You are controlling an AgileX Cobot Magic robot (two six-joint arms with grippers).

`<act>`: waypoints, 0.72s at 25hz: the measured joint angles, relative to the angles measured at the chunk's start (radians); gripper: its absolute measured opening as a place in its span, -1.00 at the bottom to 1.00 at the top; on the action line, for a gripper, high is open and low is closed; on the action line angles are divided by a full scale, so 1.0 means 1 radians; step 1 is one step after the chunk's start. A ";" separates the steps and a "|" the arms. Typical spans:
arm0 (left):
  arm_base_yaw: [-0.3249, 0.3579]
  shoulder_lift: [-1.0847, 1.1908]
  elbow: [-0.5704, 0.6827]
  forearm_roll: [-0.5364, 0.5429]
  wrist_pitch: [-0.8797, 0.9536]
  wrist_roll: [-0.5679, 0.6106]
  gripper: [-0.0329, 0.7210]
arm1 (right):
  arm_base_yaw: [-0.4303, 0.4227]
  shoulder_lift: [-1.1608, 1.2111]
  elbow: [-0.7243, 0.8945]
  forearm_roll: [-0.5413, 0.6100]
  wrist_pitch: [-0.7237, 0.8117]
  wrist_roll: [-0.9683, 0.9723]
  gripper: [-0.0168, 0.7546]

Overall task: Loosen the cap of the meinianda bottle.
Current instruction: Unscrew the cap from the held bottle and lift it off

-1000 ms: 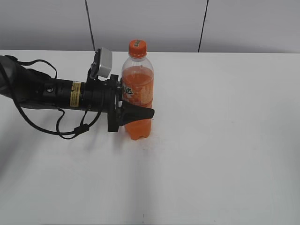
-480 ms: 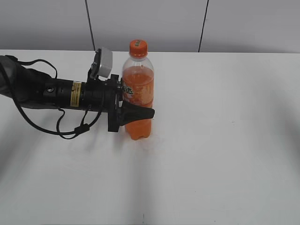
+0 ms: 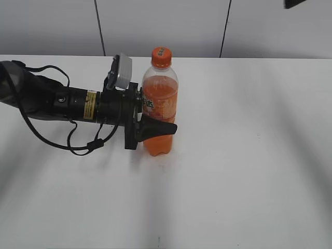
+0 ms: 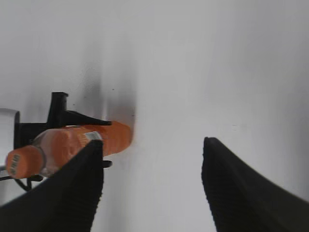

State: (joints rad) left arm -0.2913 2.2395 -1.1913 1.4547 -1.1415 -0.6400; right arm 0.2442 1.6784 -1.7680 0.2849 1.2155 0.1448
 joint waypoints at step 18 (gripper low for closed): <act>-0.010 0.000 0.000 0.000 0.002 0.010 0.22 | 0.318 0.177 -0.151 0.021 0.001 0.146 0.43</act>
State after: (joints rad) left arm -0.3011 2.2395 -1.1913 1.4547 -1.1392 -0.6303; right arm 0.5626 1.8555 -1.9187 0.3064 1.2165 0.2907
